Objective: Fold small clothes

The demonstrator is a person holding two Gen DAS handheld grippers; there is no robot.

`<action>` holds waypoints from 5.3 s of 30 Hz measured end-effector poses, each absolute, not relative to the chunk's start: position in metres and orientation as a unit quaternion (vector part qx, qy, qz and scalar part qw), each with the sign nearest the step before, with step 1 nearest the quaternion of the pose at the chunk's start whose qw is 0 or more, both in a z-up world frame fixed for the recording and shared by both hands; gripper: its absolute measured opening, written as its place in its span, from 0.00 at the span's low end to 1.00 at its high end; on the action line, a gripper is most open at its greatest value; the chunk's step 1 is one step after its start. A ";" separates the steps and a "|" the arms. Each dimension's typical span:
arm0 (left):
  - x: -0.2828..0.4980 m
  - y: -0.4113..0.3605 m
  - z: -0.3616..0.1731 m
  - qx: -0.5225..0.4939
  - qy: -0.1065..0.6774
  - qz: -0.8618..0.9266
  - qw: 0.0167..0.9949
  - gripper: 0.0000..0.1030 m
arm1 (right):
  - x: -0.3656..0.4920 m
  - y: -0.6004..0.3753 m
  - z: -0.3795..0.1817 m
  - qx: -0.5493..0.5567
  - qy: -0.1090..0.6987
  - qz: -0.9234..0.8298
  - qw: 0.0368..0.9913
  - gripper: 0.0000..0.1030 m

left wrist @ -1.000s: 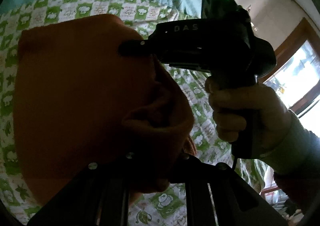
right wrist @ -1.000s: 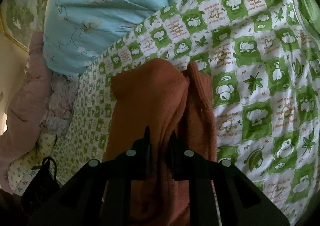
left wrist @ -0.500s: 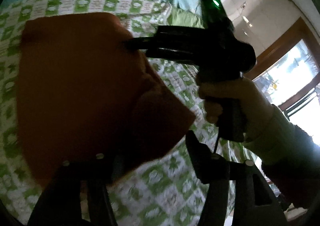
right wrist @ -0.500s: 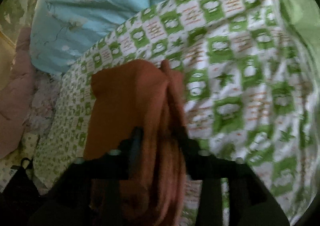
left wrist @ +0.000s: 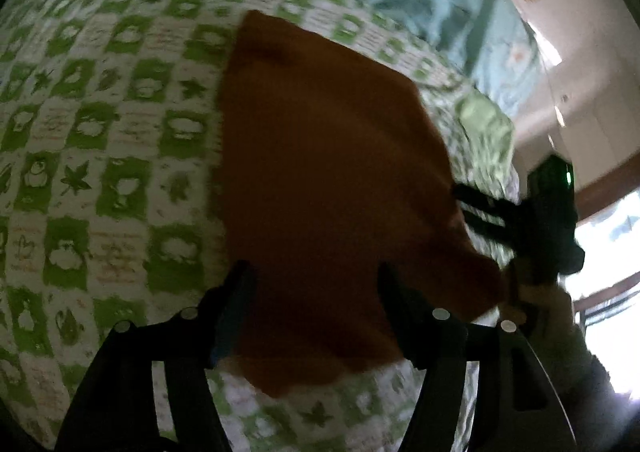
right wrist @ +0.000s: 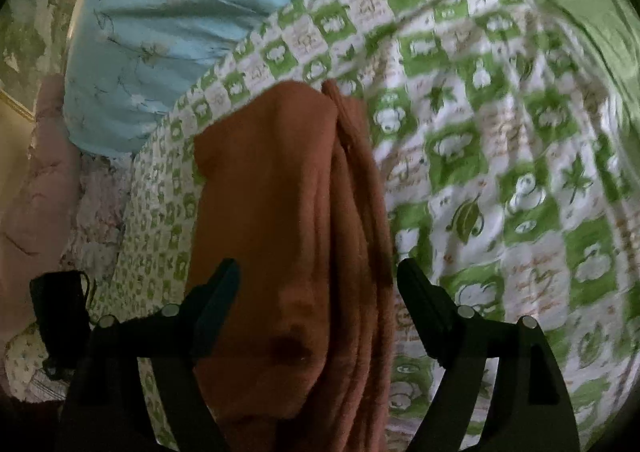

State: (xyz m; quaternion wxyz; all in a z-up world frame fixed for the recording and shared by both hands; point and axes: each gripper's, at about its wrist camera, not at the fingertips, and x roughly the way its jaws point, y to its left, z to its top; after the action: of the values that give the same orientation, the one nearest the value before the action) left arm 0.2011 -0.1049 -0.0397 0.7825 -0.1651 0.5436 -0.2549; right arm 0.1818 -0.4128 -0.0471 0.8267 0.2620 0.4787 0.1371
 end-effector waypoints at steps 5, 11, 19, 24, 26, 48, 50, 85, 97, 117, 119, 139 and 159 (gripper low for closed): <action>0.240 -0.115 -0.072 -0.198 0.567 -0.238 0.763 0.70 | 0.188 -0.423 -0.068 0.289 0.490 0.141 0.810 0.79; 0.275 -0.133 -0.109 -0.249 0.583 -0.254 0.731 0.70 | 0.195 -0.424 -0.080 0.308 0.480 0.171 0.803 0.78; 0.268 -0.129 -0.095 -0.246 0.549 -0.294 0.743 0.23 | 0.197 -0.410 -0.081 0.318 0.491 0.198 0.787 0.29; 0.249 -0.104 -0.058 -0.256 0.516 -0.315 0.754 0.20 | 0.190 -0.392 -0.059 0.326 0.471 0.220 0.790 0.27; 0.237 -0.082 -0.041 -0.260 0.502 -0.309 0.765 0.20 | 0.185 -0.369 -0.050 0.324 0.462 0.241 0.790 0.27; 0.165 0.084 -0.063 -0.257 0.503 -0.149 0.811 0.21 | 0.213 -0.184 -0.084 0.231 0.529 0.348 0.739 0.27; 0.167 0.082 -0.067 -0.253 0.507 -0.146 0.811 0.22 | 0.211 -0.183 -0.087 0.225 0.529 0.345 0.742 0.27; 0.218 0.106 -0.069 -0.228 0.559 -0.041 0.796 0.56 | 0.247 -0.189 -0.047 0.158 0.510 0.285 0.796 0.09; 0.317 0.118 -0.073 -0.189 0.528 -0.021 0.827 0.06 | 0.248 -0.186 -0.074 0.133 0.529 0.267 0.795 0.09; 0.105 0.095 -0.046 -0.221 0.568 -0.114 0.785 0.47 | 0.128 -0.228 -0.053 0.202 0.529 0.262 0.782 0.37; 0.095 0.092 -0.051 -0.240 0.572 -0.110 0.777 0.49 | 0.125 -0.229 -0.058 0.207 0.532 0.258 0.779 0.37; 0.099 0.072 -0.084 -0.227 0.594 -0.098 0.765 0.32 | 0.125 -0.209 -0.082 0.094 0.560 0.226 0.791 0.04; 0.125 0.092 -0.051 -0.230 0.565 -0.056 0.791 0.36 | 0.183 -0.181 -0.026 0.133 0.487 0.255 0.825 0.12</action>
State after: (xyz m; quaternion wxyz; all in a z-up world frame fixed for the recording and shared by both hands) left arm 0.1253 0.0920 -0.0514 0.7908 -0.2296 0.5645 -0.0564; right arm 0.1828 -0.1812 -0.0256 0.8247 0.1334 0.4869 0.2549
